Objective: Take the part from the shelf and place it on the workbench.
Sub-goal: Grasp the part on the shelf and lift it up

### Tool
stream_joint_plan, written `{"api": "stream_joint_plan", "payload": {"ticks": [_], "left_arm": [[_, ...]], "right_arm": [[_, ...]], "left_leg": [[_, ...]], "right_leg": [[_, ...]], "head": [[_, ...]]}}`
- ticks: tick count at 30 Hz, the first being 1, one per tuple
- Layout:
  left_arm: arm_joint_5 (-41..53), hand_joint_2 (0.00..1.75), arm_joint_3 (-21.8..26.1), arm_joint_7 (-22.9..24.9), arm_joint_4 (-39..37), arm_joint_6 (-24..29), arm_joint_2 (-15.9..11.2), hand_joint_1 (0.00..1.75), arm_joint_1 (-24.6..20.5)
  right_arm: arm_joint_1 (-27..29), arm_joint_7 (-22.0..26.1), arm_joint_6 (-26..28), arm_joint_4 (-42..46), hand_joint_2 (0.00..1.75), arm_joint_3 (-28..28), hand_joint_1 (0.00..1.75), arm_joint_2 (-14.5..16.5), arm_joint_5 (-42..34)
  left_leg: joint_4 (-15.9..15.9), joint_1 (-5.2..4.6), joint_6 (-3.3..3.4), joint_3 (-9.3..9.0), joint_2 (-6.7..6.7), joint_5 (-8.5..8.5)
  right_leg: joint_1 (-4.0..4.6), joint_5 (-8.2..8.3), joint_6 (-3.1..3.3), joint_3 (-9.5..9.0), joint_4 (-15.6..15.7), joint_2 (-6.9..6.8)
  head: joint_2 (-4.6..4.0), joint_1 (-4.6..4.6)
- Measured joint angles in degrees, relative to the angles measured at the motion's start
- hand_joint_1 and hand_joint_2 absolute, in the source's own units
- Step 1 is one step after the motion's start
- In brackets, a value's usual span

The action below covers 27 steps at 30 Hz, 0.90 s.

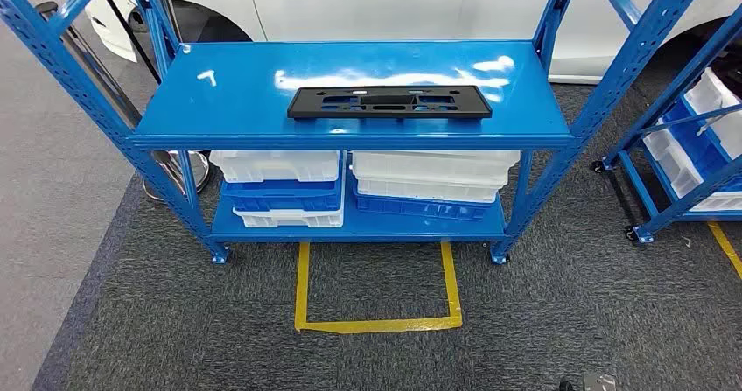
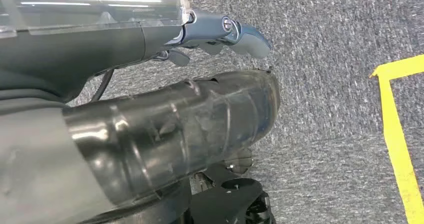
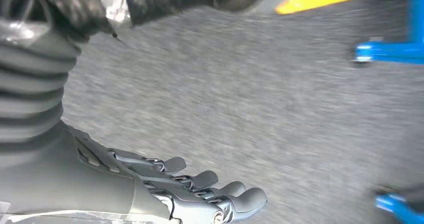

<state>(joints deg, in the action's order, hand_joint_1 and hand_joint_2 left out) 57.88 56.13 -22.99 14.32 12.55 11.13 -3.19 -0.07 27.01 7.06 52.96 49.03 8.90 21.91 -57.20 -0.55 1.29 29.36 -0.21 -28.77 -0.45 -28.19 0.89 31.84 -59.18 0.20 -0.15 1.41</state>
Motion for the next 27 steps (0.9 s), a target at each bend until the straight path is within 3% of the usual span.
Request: {"api": "stream_joint_plan", "payload": {"ticks": [11,19,27], "left_arm": [[2.8,0.00,1.5,-0.7,-0.4,0.4,0.4,0.00,-0.4],[5.4,0.00,2.0,-1.2,-0.8,0.4,0.7,0.00,-1.0],[8.3,0.00,2.0,-1.0,-1.1,0.4,1.1,0.00,-1.9]], "right_arm": [[2.2,2.7,-2.7,13.7,1.75,-13.6,0.00,0.0,-5.7],[1.2,4.2,-5.4,22.0,1.75,-30.0,0.00,-1.0,-7.5],[-4.0,4.3,-6.1,25.0,1.75,-47.5,0.00,-2.1,-6.2]], "left_leg": [[0.0,0.00,0.00,0.05,-0.01,0.00],[0.0,0.00,0.02,0.08,-0.04,0.02],[-0.1,0.01,0.00,-0.13,-0.03,0.09]], "right_leg": [[0.00,0.01,-0.02,0.00,0.0,0.00],[0.01,0.03,-0.05,0.00,0.0,-0.02],[0.03,0.05,-0.07,0.02,0.0,-0.04]], "head": [[0.00,0.00],[0.00,0.01],[0.00,0.00]]}}
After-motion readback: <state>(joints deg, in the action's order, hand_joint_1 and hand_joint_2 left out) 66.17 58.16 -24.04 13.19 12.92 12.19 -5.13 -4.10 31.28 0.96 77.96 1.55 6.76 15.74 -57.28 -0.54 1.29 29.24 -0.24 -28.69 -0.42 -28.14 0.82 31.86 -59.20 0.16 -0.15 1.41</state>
